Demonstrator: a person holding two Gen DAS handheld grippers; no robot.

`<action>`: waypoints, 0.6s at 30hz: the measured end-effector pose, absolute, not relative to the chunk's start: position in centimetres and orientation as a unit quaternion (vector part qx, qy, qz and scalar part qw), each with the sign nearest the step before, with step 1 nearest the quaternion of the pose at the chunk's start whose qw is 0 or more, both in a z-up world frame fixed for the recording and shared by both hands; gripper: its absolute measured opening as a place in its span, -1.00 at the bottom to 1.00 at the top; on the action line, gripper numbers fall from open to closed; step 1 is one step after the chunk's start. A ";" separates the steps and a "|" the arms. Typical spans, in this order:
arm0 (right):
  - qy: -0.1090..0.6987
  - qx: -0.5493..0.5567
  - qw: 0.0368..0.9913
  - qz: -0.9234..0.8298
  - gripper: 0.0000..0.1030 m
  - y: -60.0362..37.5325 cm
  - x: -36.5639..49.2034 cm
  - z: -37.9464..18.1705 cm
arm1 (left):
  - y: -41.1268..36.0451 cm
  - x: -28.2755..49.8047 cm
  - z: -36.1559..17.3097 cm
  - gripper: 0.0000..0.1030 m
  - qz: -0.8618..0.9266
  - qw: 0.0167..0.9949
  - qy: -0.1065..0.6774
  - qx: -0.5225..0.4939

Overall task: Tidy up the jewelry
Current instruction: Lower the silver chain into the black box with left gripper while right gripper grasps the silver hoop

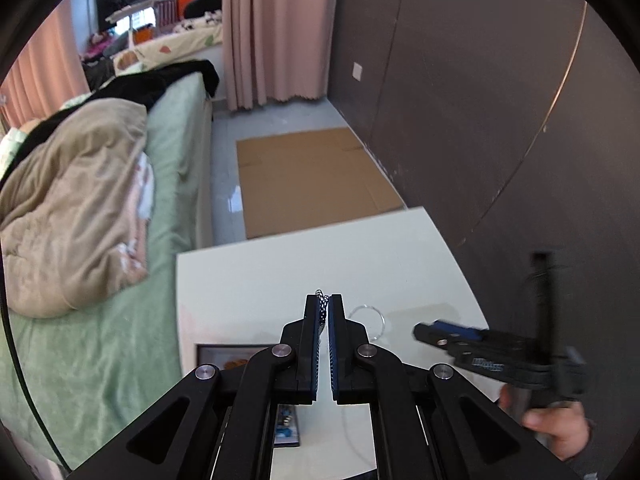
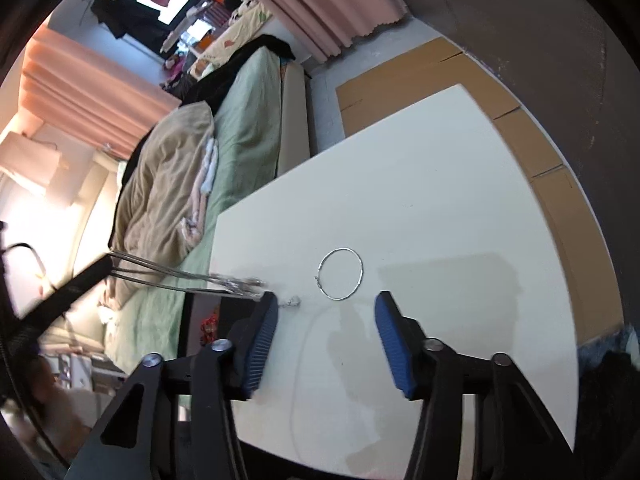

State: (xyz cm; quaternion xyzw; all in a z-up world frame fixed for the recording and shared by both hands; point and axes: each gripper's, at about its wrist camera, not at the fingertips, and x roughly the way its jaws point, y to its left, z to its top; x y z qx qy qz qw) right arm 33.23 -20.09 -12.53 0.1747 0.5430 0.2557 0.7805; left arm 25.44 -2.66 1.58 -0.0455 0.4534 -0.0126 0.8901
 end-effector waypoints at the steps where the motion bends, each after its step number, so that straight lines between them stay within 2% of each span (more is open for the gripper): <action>1: 0.549 0.170 0.778 0.255 -0.36 -19.5 33.6 -13.0 | -2.3 25.3 2.2 -0.93 -0.010 0.892 0.450 -0.046; 3: 0.556 0.154 0.776 0.254 -0.47 -18.3 33.9 -13.7 | -1.9 24.9 3.2 -0.93 -0.007 0.896 0.442 -0.043; 10: 0.553 0.091 0.783 0.269 -0.48 -14.0 34.8 -15.2 | 0.1 23.3 6.4 -0.93 0.004 0.907 0.418 -0.045; 14: 0.557 0.054 0.785 0.266 -0.58 -12.4 35.2 -16.3 | 1.0 22.6 7.0 -0.93 0.012 0.909 0.415 -0.046; 18: 0.542 0.008 0.801 0.255 -0.60 -10.7 35.2 -16.5 | 1.9 22.0 7.0 -0.93 0.017 0.908 0.416 -0.048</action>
